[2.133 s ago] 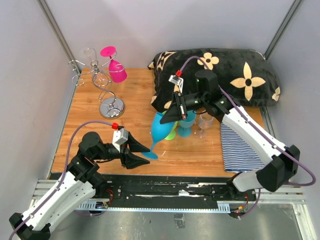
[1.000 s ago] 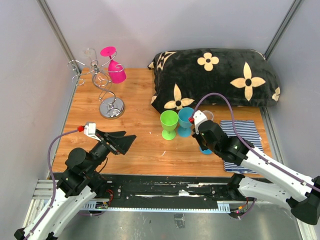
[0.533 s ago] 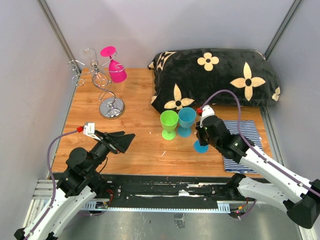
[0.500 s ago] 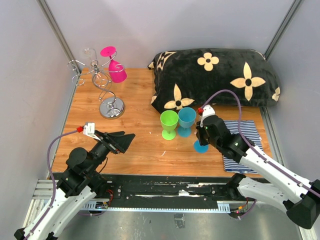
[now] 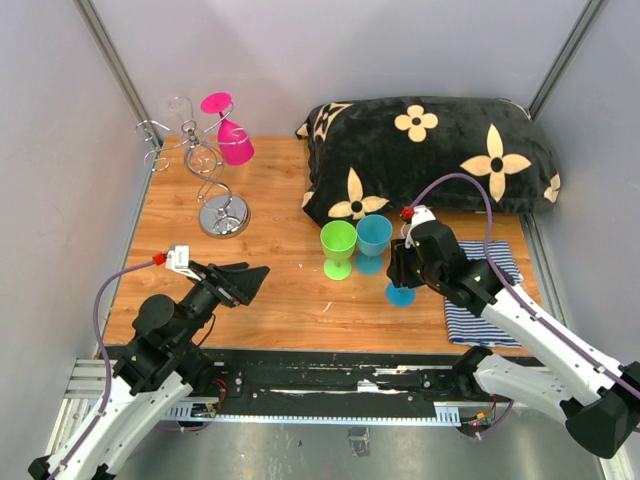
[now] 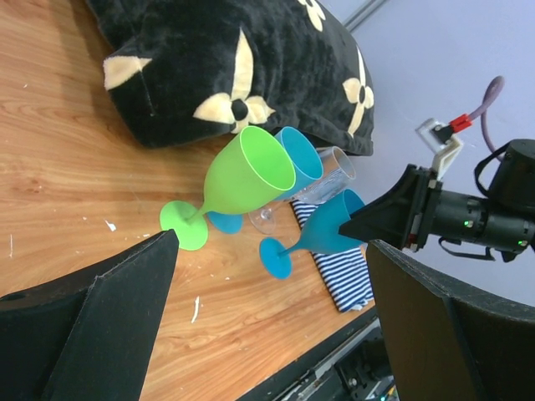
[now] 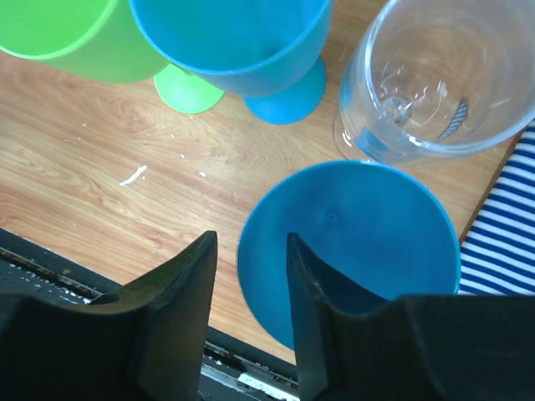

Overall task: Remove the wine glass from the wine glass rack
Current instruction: Place the wine glass at the center of the board.

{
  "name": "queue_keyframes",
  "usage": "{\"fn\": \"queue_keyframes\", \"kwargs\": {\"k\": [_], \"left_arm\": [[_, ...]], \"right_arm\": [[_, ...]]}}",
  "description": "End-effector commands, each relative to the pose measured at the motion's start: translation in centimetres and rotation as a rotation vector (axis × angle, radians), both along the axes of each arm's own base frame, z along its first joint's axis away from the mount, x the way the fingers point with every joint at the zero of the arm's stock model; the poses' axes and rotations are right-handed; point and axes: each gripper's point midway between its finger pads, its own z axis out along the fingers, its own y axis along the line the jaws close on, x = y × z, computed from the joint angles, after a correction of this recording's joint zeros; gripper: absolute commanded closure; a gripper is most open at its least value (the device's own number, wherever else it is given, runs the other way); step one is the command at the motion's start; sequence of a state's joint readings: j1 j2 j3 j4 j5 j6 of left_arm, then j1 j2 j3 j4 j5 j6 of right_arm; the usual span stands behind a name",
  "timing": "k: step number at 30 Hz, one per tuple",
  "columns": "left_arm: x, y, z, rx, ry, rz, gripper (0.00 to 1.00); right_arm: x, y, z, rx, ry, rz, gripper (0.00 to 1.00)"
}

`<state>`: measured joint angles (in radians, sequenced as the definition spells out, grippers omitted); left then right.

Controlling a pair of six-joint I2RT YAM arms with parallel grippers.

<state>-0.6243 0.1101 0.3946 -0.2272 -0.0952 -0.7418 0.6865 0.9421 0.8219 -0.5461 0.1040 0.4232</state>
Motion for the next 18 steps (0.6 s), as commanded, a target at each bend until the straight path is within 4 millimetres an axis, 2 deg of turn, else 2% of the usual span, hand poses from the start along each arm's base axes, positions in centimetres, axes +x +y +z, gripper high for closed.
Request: {"fn": "queue_keyframes", "kwargs": {"k": [1,4,9,12,16,18], "left_arm": [[0.1,0.6,1.4,-0.018,-0.018,0.03,0.0],[0.4,0.8,0.8,-0.001,0.009,0.05,0.0],[1.2,1.4,0.0,0.015,0.059,0.105,0.0],[1.8,1.8,-0.5,0.016,0.085,0.144,0.0],[2.4,2.2,-1.0,0.004,0.122,0.191,0.0],[2.5,2.3,-0.8,-0.004,0.123,0.202,0.0]], "right_arm": [[0.4,0.1,3.9,0.015,-0.065,0.033,0.56],[0.8,0.0,6.4,0.027,-0.124,0.04,0.42],[1.9,0.5,10.6,0.056,-0.253,0.075,0.31],[3.0,2.8,13.5,0.13,-0.346,0.155,0.26],[4.8,6.8,17.3,0.243,-0.429,0.256,0.22],[5.7,9.2,18.5,0.282,-0.439,0.328,0.21]]}}
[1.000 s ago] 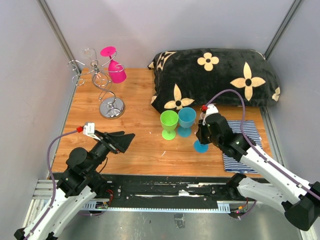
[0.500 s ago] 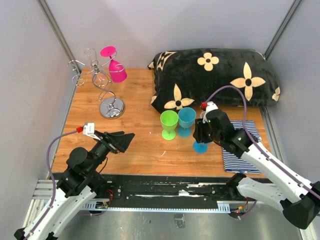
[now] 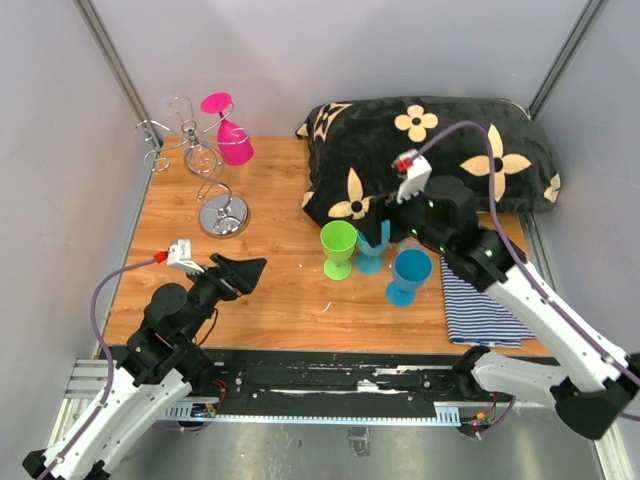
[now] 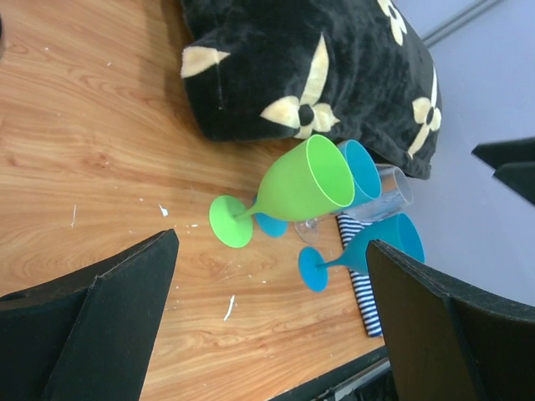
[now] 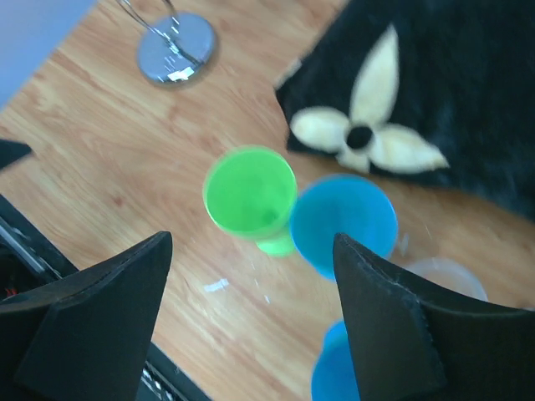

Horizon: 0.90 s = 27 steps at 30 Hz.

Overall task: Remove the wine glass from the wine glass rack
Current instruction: Place the wine glass at the center of the board.

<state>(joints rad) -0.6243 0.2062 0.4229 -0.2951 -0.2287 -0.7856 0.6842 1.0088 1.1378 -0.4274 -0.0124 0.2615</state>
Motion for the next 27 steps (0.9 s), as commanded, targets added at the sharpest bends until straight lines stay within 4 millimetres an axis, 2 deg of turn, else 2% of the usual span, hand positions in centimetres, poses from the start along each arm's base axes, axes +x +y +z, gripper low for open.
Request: {"fn": "queue_keyframes", "kwargs": {"k": [1,3,5,8,12,15,16,17,18,20,21,23,27], "left_arm": [[0.6,1.0,1.6,-0.042,-0.015,0.074,0.0],[0.9,1.3,1.8,-0.034,-0.035,0.093,0.0],[1.4,2.4,1.6,-0.009,-0.032,0.156,0.0],[2.1,4.8,0.2,-0.023,0.049,0.313,0.0],[2.1,5.6,-1.1,-0.021,0.113,0.368,0.0],[1.8,5.2,-1.2,-0.03,0.109,0.34,0.0],[1.7,4.9,-1.0,-0.04,0.098,0.321,0.0],[1.6,4.5,-1.0,-0.042,0.092,0.298,0.0],[1.5,4.2,-0.9,-0.048,0.084,0.277,0.0],[1.3,3.7,-1.1,-0.065,0.092,0.252,0.0],[1.2,3.5,-1.2,-0.073,0.1,0.241,0.0],[1.0,3.1,-1.5,-0.074,0.112,0.219,0.0],[0.8,2.5,-1.7,-0.069,0.118,0.182,0.0]], "right_arm": [[2.4,5.6,5.3,0.114,-0.126,0.186,0.21],[3.4,8.1,6.4,0.139,-0.139,0.266,0.2],[4.1,10.3,6.6,0.144,-0.141,0.351,0.19],[5.7,12.9,6.8,0.158,-0.142,0.412,0.18],[7.7,15.8,7.7,0.147,-0.156,0.458,0.18],[10.4,17.7,7.7,0.078,-0.243,0.474,0.15],[11.3,18.2,8.4,0.085,-0.272,0.466,0.13],[12.1,19.0,7.7,0.084,-0.269,0.469,0.12],[12.7,19.8,7.9,0.095,-0.273,0.48,0.12],[13.8,21.5,8.3,0.132,-0.272,0.499,0.12],[14.1,22.3,9.6,0.162,-0.296,0.518,0.12],[14.9,24.0,9.5,0.197,-0.297,0.55,0.11],[16.3,26.1,11.0,0.285,-0.352,0.575,0.09]]}}
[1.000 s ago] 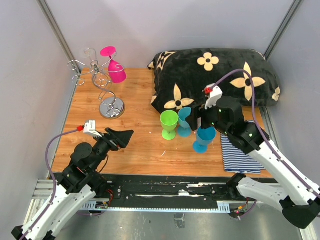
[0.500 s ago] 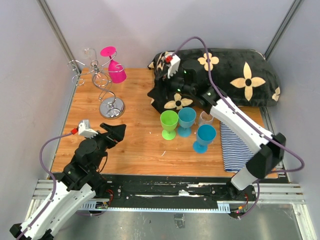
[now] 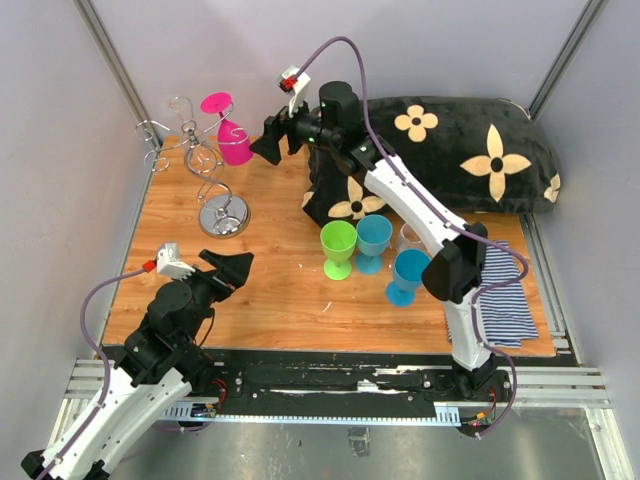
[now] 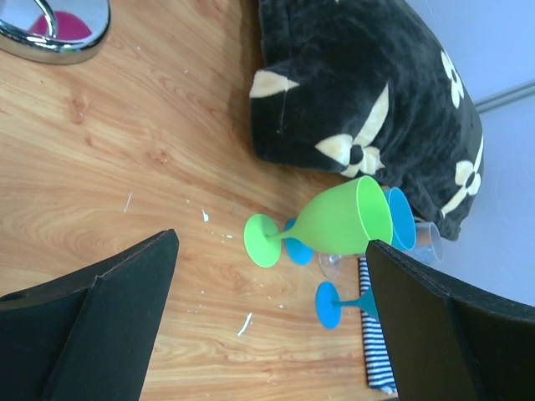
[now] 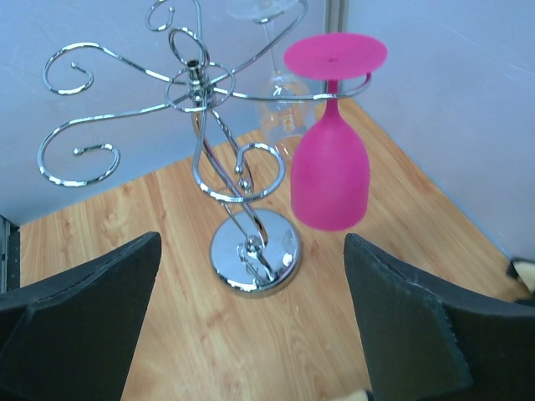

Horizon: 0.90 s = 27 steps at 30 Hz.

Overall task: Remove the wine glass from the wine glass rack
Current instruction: Place the wine glass at the center of the board.

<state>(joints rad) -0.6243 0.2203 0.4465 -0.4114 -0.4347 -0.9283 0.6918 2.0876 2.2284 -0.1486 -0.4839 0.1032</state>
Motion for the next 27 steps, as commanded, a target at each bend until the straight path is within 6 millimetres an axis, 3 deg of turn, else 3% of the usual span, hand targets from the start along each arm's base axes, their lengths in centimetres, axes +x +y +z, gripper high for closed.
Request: {"fn": "queue_keyframes", "kwargs": {"k": [1,5,14,27], "left_arm": [[-0.3,-0.8,0.0,-0.021,0.001,-0.047,0.0],[-0.5,-1.1,0.1,-0.021,0.001,-0.065,0.0],[-0.8,-0.9,0.5,-0.014,0.005,-0.065,0.0],[-0.8,-0.5,0.2,-0.019,0.012,-0.046,0.0]], "right_arm": [[-0.2,2.8,3.3,0.14,-0.056,0.089,0.08],[1.0,4.7,3.0,0.217,-0.011,0.094,0.08],[0.7,7.7,2.1,0.26,-0.014,0.121,0.09],[-4.0,7.4,2.6,0.222,0.076,0.207,0.19]]}}
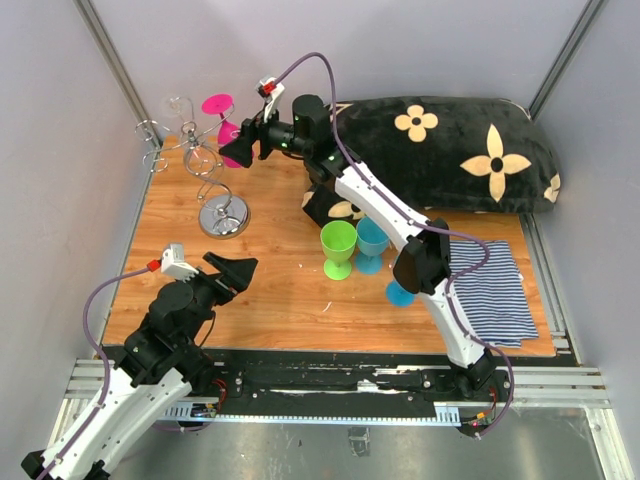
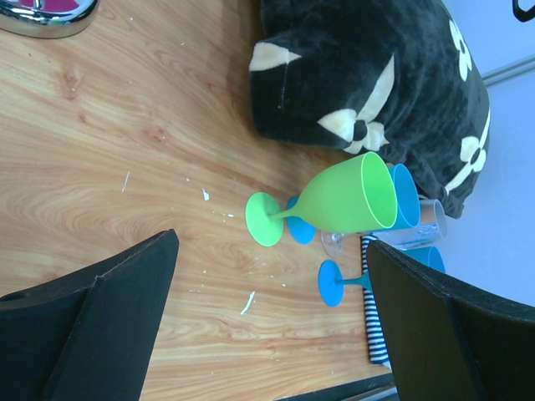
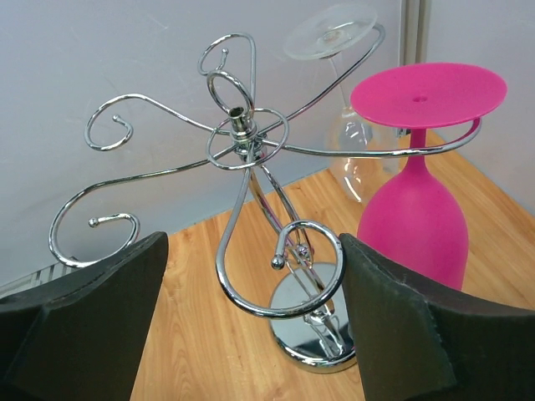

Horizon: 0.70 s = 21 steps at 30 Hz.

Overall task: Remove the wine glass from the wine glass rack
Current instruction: Place the wine glass at the center of the board, then adjust the wine rack at the center of the board.

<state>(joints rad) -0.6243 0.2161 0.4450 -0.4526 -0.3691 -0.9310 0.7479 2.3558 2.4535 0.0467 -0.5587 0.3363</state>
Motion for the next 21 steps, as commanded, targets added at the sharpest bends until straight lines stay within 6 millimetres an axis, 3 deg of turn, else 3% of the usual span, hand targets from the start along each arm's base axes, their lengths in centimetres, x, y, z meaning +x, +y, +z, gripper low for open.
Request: {"fn": "queue_keyframes", "kwargs": {"k": [1,10,21], "left_arm": [[-0.1,0.4,1.1,-0.029,-0.025,0.02,0.0],[-0.2,0.6,0.9,-0.031,-0.017,0.028,0.0],[-0.3,1.1,0.7,-0.032,-0.018,0.048,0.0]], "right_arm": [[-4.6,-0.2,4.4,0.04,-0.036,0.078,0.19],[-8.8,0.0,5.3,-0.023,-0.118,0.109,0.22],[-14.3,1.1,3.1,-0.076,-0.055,0.153,0.22]]}}
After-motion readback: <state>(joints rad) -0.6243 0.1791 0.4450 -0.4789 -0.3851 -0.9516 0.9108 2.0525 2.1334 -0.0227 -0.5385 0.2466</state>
